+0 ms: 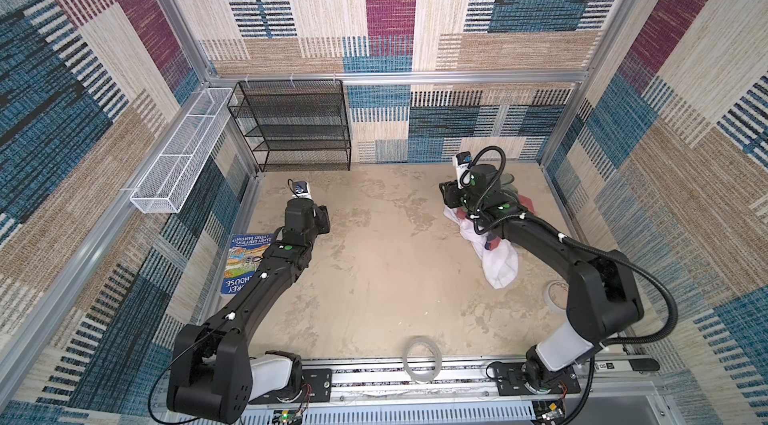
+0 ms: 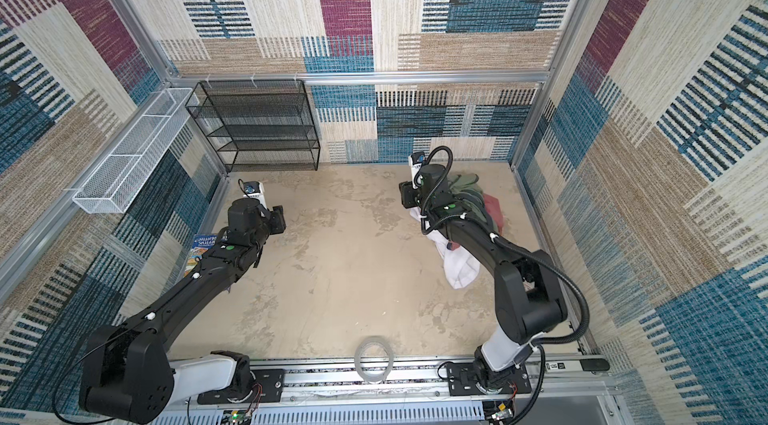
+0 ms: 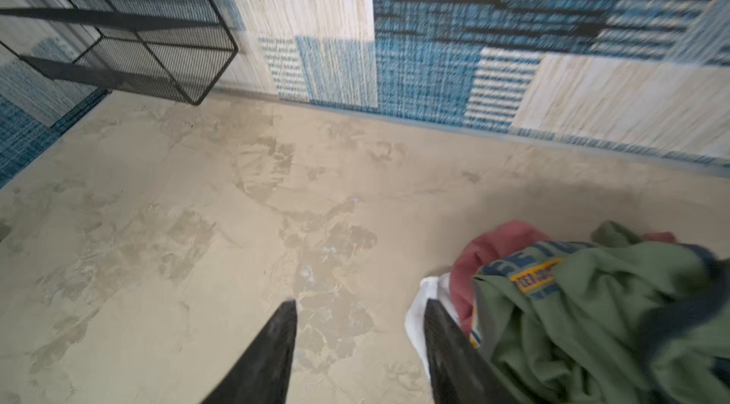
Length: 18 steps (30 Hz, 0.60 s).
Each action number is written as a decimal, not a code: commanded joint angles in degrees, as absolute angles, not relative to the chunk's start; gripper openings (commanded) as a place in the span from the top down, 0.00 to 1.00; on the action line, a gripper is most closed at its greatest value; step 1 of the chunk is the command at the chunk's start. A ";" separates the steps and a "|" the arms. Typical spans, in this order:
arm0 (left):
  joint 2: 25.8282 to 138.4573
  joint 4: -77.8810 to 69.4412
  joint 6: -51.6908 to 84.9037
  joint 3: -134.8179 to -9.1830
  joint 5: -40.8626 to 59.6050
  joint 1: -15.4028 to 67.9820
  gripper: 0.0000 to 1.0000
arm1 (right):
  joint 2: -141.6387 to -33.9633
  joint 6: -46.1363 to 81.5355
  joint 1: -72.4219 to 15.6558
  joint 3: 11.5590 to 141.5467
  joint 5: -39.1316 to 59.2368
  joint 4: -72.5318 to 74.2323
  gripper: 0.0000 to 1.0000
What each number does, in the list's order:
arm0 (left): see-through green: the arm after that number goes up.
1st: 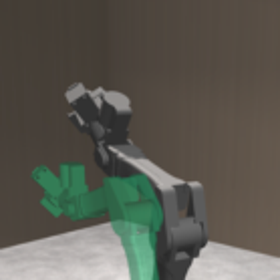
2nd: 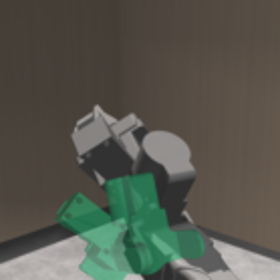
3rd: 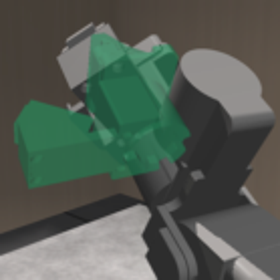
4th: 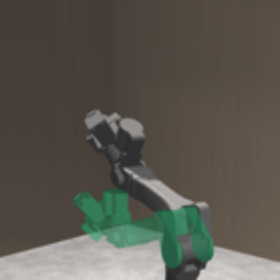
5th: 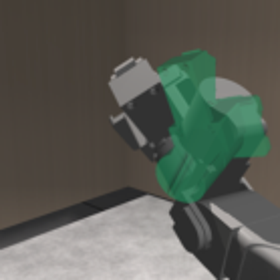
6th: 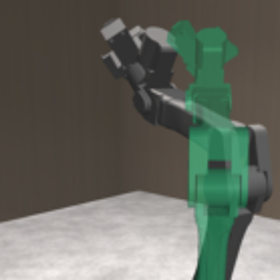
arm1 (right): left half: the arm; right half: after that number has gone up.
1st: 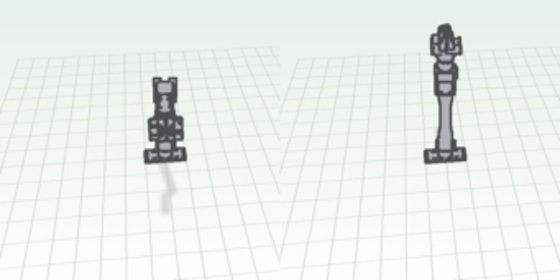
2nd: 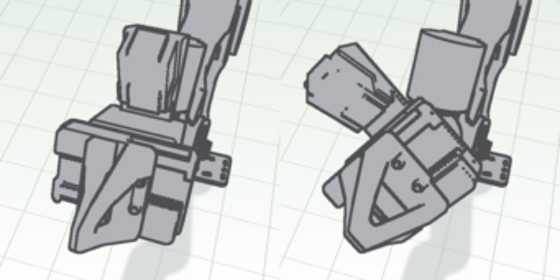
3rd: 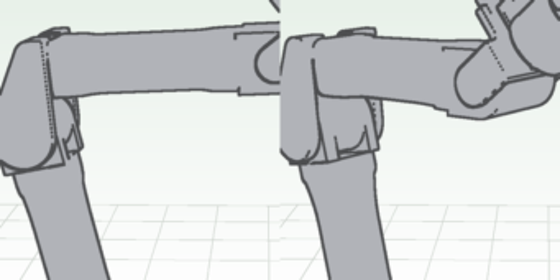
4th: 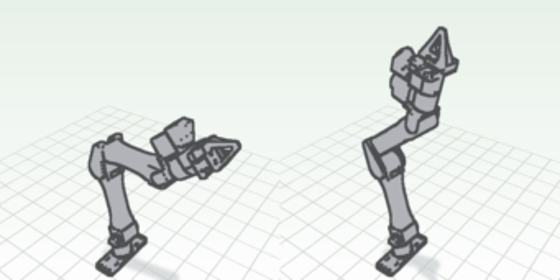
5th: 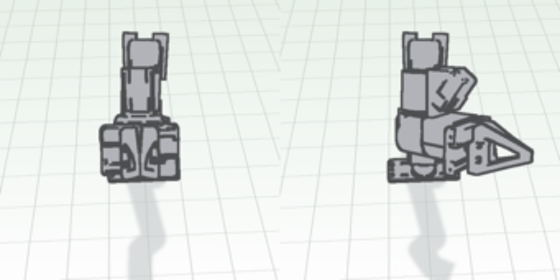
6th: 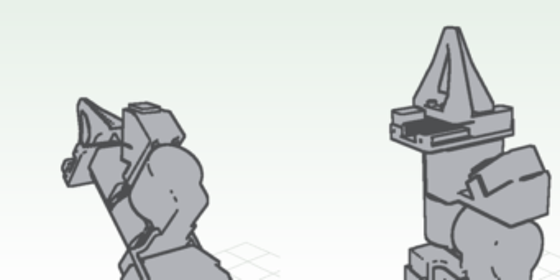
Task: Pick out a specific cloth from the pile
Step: 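Lower the right gripper to the white cloth edge at the pile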
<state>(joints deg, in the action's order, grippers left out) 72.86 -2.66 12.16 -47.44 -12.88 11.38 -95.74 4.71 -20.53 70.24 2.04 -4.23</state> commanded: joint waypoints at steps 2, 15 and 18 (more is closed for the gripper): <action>73.22 -1.26 14.23 -48.67 -9.38 11.41 0.40 | -102.23 7.24 -20.70 75.93 6.71 -13.02 0.50; 73.28 -0.35 13.36 -48.19 -10.28 11.43 0.40 | -114.51 9.31 -20.71 86.13 1.98 -22.95 0.51; 73.34 -0.39 13.36 -47.92 -10.16 11.43 0.40 | -115.99 9.27 -20.70 87.18 -1.02 -24.10 0.51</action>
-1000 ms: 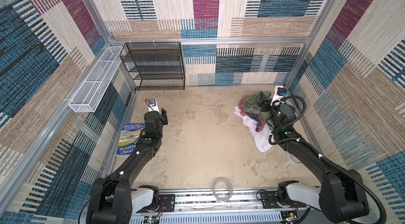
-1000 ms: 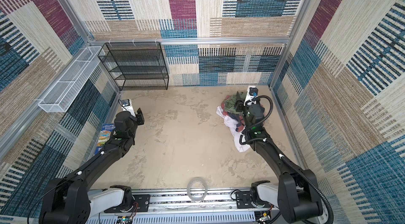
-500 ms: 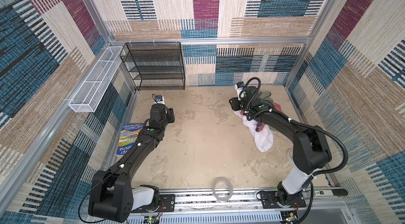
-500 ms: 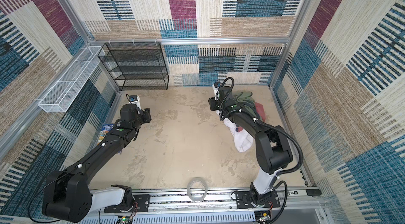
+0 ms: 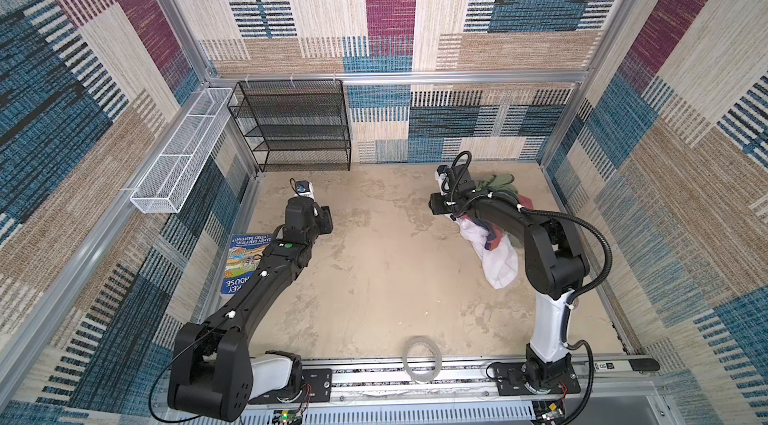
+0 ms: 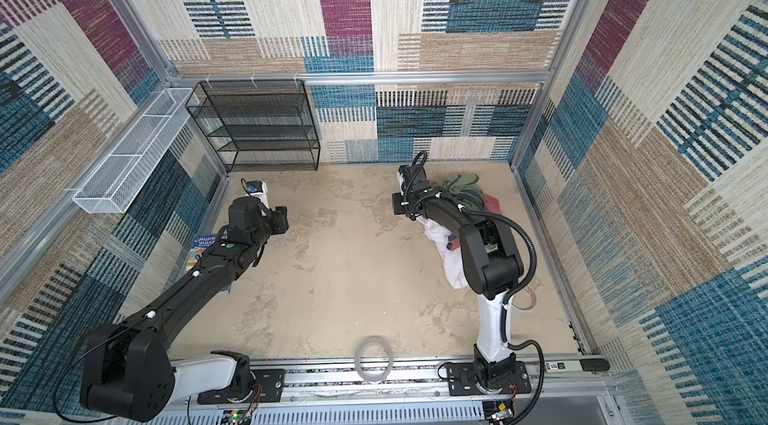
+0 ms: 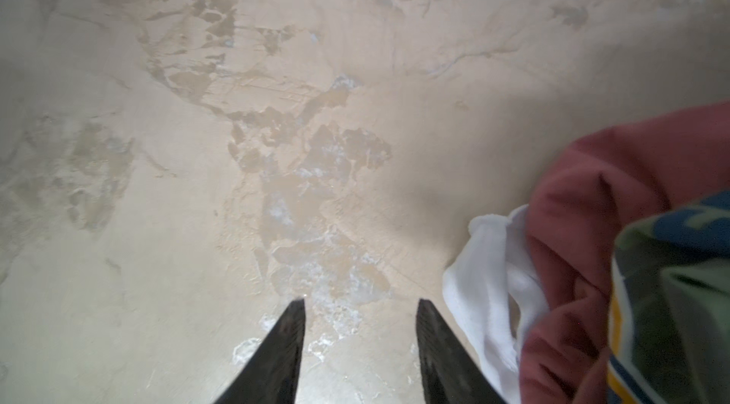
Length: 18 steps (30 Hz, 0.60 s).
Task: Pick out a specific cloth from the pile
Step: 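Lower the right gripper to the white cloth edge at the pile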
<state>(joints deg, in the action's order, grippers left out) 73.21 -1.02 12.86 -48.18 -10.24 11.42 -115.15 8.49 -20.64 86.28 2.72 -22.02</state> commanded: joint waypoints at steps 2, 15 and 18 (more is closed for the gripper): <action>73.36 -0.64 13.40 -47.90 -10.14 11.43 0.40 | -117.13 8.99 -20.74 88.08 -2.20 -24.82 0.51; 73.70 -1.17 13.27 -47.32 -10.50 11.43 0.40 | -122.13 7.72 -20.74 91.29 -9.90 -27.52 0.54; 73.91 -1.38 13.36 -47.32 -10.44 11.43 0.40 | -122.83 7.56 -20.87 91.41 -10.91 -27.75 0.54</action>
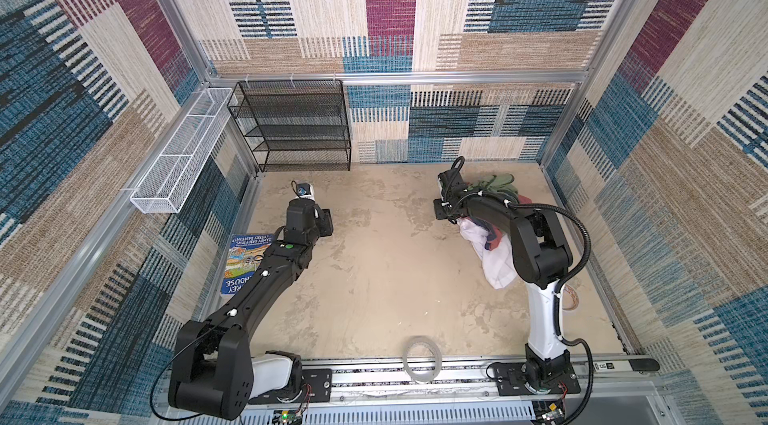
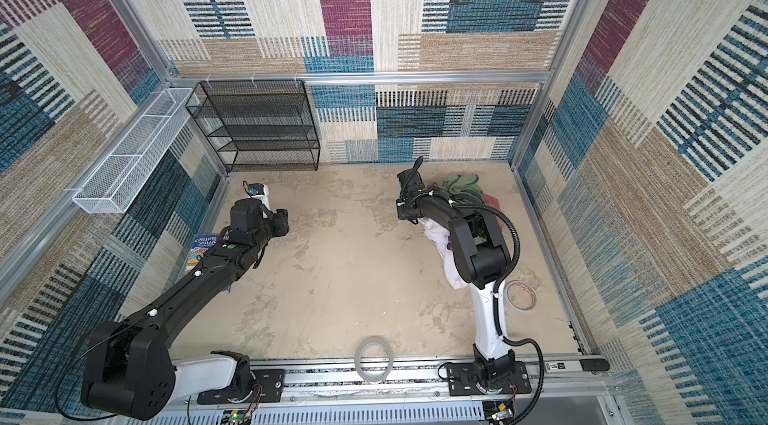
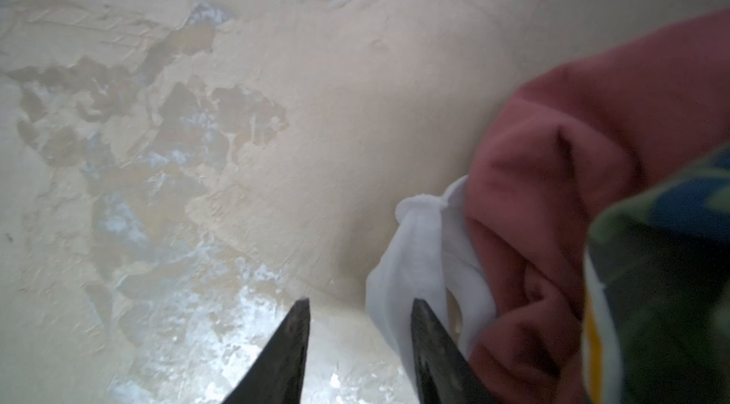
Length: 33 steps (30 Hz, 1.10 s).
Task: Pick out a specific cloth from the pile
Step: 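Lower the right gripper to the white cloth edge at the pile, then close the right gripper on the white cloth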
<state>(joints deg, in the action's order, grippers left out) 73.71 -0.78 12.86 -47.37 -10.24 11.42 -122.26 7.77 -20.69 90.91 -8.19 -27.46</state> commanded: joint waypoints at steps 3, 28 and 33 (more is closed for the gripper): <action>74.11 -1.52 13.45 -47.35 -10.42 11.43 0.40 | -123.87 7.40 -20.94 92.97 -12.07 -28.25 0.54; 73.92 -1.43 12.83 -46.72 -10.90 11.40 0.40 | -127.22 6.55 -21.18 96.18 -15.84 -31.07 0.63; 73.65 -1.48 12.66 -46.50 -11.24 11.43 0.41 | -128.19 6.51 -21.23 96.93 -15.79 -31.46 0.72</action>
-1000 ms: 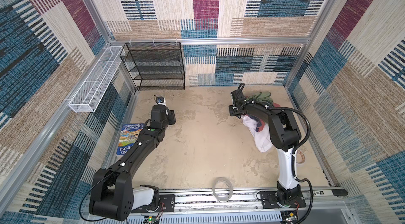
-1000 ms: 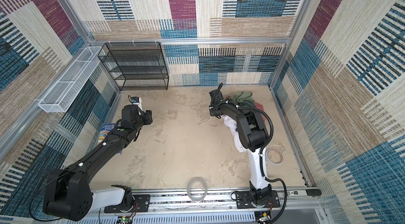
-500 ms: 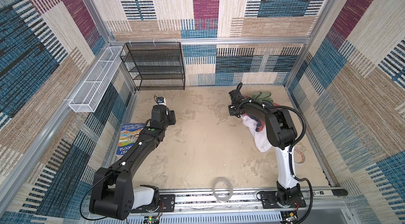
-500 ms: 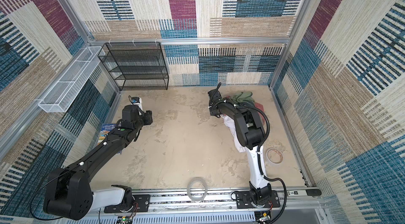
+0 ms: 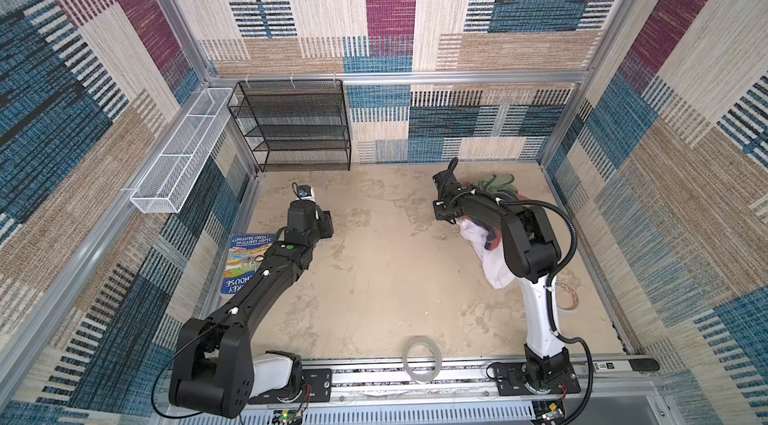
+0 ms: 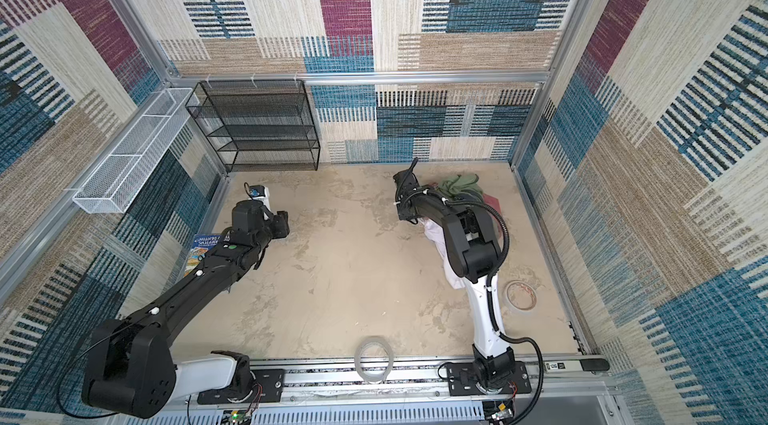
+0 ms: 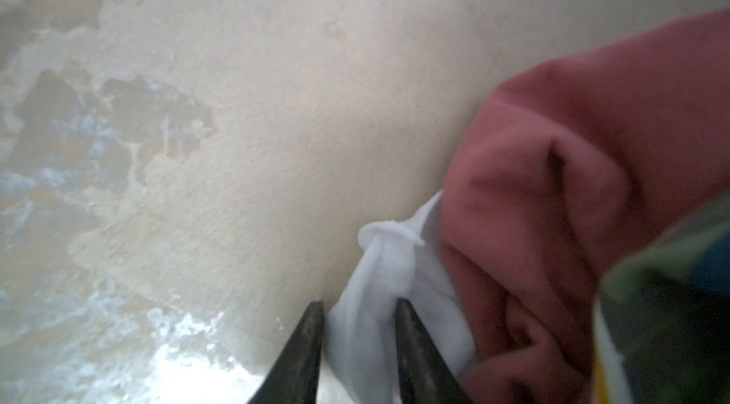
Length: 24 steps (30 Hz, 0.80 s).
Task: Pick out a specific cloth from the pile
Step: 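Close the right gripper on the white cloth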
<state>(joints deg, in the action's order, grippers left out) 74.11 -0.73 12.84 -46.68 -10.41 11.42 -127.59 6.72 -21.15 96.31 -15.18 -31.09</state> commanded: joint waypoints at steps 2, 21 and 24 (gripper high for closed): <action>73.59 -1.49 12.66 -46.52 -11.25 11.43 0.40 | -128.56 6.50 -21.23 97.13 -15.90 -31.63 0.81; 72.21 -1.18 12.13 -46.42 -11.78 11.38 0.40 | -117.76 8.26 -20.94 96.15 -11.38 -28.20 1.00; 72.05 -1.06 12.13 -46.58 -11.78 11.43 0.40 | -115.92 8.42 -20.46 95.75 -11.58 -28.08 1.00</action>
